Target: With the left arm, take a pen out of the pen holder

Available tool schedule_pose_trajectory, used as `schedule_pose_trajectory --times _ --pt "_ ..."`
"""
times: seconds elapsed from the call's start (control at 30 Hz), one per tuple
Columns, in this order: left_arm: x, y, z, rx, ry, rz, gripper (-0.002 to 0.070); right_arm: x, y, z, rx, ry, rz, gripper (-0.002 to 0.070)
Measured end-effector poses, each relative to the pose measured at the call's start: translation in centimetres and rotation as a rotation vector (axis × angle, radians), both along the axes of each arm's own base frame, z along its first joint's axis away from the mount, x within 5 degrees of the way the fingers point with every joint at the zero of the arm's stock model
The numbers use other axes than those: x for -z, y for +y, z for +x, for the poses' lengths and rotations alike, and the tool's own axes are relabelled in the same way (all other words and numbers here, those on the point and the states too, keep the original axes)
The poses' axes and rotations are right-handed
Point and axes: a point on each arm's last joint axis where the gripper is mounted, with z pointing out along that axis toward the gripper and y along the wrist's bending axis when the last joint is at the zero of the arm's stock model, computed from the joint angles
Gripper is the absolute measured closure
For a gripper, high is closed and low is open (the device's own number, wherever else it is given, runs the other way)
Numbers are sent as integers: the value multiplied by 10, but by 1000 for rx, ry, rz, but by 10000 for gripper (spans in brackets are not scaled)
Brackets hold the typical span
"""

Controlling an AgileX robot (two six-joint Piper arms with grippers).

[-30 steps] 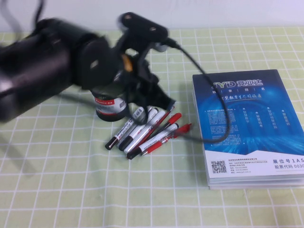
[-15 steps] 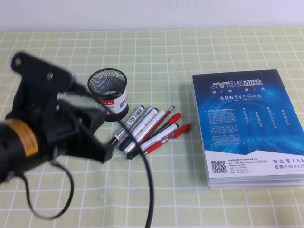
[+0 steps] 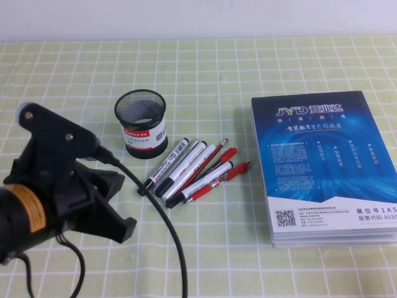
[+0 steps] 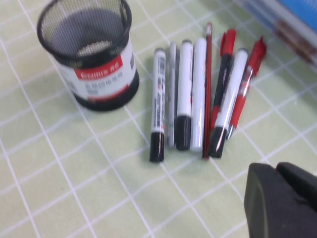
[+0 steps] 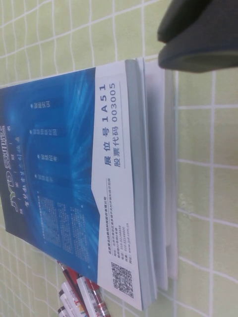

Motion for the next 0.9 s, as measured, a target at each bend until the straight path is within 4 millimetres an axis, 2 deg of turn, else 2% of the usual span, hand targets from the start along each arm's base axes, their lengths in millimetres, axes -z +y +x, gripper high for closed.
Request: schedule_pose_trajectory --times 0.17,0.33,0.43,0.6,0.8,0.9 --pt "-10 10 -9 11 -124 -48 678 0 0 0 0 0 0 691" --pt "-7 42 -26 -70 -254 -164 678 0 0 0 0 0 0 691" --pt "7 67 -39 -174 -332 -234 678 0 0 0 0 0 0 691" --pt "41 95 -70 -305 -480 -299 678 0 0 0 0 0 0 691" --pt "77 113 -99 -453 -614 -356 678 0 0 0 0 0 0 691" --pt "84 117 -106 -497 -676 -381 678 0 0 0 0 0 0 691"
